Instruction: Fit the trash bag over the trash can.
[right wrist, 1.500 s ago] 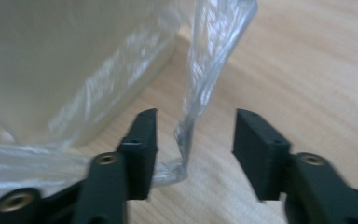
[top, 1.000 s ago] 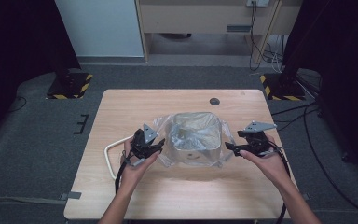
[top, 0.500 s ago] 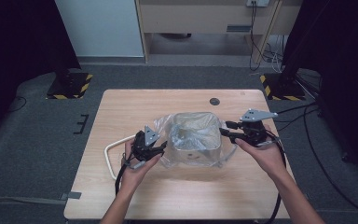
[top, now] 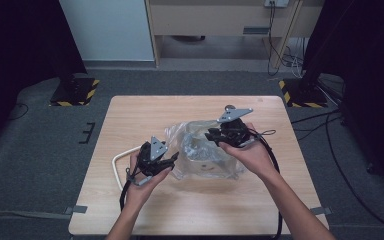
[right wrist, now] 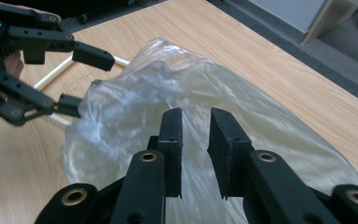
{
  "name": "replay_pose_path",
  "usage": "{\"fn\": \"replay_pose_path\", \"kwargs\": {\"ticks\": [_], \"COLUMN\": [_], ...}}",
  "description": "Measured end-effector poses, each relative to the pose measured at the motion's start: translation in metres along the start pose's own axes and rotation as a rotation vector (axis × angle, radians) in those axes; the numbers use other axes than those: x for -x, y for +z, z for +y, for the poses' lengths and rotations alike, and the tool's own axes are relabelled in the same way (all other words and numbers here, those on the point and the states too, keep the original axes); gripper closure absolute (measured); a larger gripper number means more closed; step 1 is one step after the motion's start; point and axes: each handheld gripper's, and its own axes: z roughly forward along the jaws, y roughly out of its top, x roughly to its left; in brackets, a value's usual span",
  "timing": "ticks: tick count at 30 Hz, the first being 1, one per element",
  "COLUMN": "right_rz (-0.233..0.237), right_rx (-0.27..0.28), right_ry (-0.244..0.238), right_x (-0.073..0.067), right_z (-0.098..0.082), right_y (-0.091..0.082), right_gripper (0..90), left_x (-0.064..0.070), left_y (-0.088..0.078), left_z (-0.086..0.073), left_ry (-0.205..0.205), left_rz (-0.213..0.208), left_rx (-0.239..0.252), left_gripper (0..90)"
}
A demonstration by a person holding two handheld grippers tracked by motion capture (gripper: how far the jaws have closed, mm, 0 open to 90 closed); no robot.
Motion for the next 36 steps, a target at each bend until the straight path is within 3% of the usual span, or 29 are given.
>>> {"fn": "replay_pose_path", "kwargs": {"ticks": [8, 13, 19, 28, 36], "right_rz": [0.049, 0.083, 0.1, 0.075, 0.071], "right_rx": [-0.039, -0.081, -0.127, -0.223, -0.26], "right_ry": [-0.022, -0.051, -0.05, -0.045, -0.023], "right_x": [-0.011, -0.016, -0.014, -0.009, -0.004], "right_z": [0.017, 0.018, 0.016, 0.017, 0.016], "right_y": [0.021, 0.03, 0.038, 0.054, 0.071], "right_gripper": [84.2, 87.0, 89.0, 89.5, 88.7], "left_x": [0.005, 0.005, 0.004, 0.005, 0.007], "left_y": [0.002, 0.004, 0.006, 0.009, 0.011], "left_z": [0.004, 0.005, 0.005, 0.008, 0.01], "left_ry": [0.012, 0.01, 0.002, 0.009, 0.006], "left_rz": [-0.008, -0.007, -0.003, -0.008, -0.017], "left_rx": [-0.005, -0.008, -0.013, -0.021, -0.019], "left_gripper": [39.6, 40.4, 41.6, 42.2, 42.2]}}
